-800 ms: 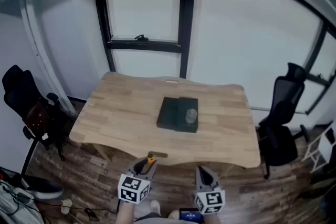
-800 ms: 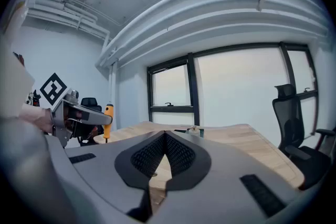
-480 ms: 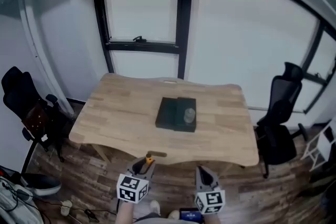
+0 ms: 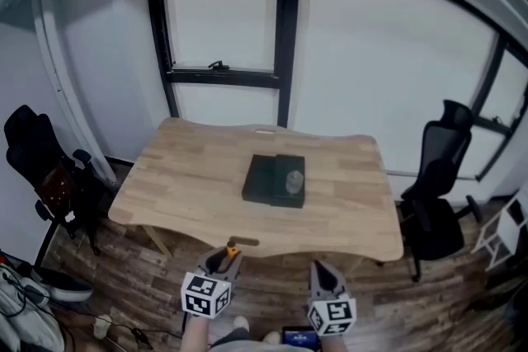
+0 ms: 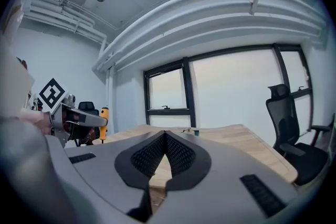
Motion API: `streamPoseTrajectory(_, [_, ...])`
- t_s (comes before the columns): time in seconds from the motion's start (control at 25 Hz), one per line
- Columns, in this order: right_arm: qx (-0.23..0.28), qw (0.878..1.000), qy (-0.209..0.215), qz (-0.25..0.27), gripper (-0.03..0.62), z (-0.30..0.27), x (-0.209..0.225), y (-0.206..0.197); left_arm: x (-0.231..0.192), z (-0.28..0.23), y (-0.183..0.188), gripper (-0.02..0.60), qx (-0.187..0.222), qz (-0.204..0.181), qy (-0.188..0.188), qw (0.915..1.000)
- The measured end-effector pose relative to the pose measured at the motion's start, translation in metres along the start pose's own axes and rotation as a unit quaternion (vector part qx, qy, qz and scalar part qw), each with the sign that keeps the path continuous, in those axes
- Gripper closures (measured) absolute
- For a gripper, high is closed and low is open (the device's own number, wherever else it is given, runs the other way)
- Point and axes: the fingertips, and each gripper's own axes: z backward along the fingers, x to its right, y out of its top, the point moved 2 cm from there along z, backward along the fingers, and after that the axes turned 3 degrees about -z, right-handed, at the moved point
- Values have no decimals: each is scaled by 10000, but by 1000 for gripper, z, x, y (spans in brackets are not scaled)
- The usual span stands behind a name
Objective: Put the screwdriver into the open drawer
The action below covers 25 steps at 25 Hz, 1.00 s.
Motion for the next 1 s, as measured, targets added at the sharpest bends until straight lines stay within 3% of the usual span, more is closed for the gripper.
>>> streamPoseTrajectory(0.56, [-2, 10000, 56, -11, 597, -18, 10, 0, -11, -16, 2, 468, 13, 102, 88, 9999])
streamPoseTrajectory(1.0, [-158, 9998, -147, 26, 597, -98, 46, 5, -54, -104, 23, 469, -10, 188, -90, 9998])
